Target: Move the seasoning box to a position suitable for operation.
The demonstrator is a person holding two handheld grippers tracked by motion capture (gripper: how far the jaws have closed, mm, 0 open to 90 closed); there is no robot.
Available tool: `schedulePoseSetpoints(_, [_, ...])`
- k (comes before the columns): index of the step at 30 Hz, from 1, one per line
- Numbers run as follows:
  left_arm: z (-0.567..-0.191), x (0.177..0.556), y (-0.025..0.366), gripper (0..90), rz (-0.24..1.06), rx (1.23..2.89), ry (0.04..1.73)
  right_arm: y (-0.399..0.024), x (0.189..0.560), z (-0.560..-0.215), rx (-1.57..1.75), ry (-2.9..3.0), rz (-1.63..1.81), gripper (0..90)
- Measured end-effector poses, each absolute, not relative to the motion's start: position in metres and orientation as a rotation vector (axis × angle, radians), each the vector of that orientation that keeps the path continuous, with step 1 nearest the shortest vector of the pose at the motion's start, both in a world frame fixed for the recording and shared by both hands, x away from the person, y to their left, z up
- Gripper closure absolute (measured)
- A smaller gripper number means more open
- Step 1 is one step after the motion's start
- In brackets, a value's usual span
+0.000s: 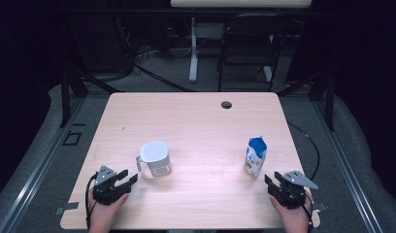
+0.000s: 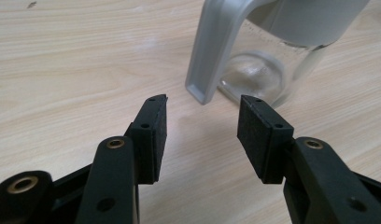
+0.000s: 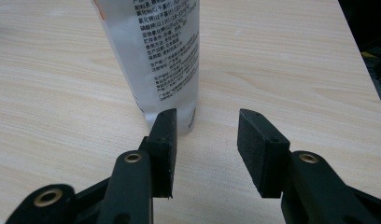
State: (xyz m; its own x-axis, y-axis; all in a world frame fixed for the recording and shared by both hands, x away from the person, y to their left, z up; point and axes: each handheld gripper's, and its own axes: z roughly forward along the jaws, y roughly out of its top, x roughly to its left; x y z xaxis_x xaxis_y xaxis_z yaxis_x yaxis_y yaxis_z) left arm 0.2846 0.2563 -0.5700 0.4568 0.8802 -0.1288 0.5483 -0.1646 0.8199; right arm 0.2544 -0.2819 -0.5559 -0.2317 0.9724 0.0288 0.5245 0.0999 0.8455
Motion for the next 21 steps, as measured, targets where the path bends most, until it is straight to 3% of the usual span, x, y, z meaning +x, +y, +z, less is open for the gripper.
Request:
schedulePoseSetpoints(4, [-0.570, 0.288, 0.247, 54.0, 0.547, 1.869, 1.202, -0.283, 0.256, -0.557, 1.445, 1.830, 1.037, 57.6])
schedulePoseSetpoints(21, [-0.569, 0.295, 0.228, 48.8, 0.606, 1.843, 1.224, -0.274, 0.255, -0.557, 1.427, 1.852, 1.067, 55.9])
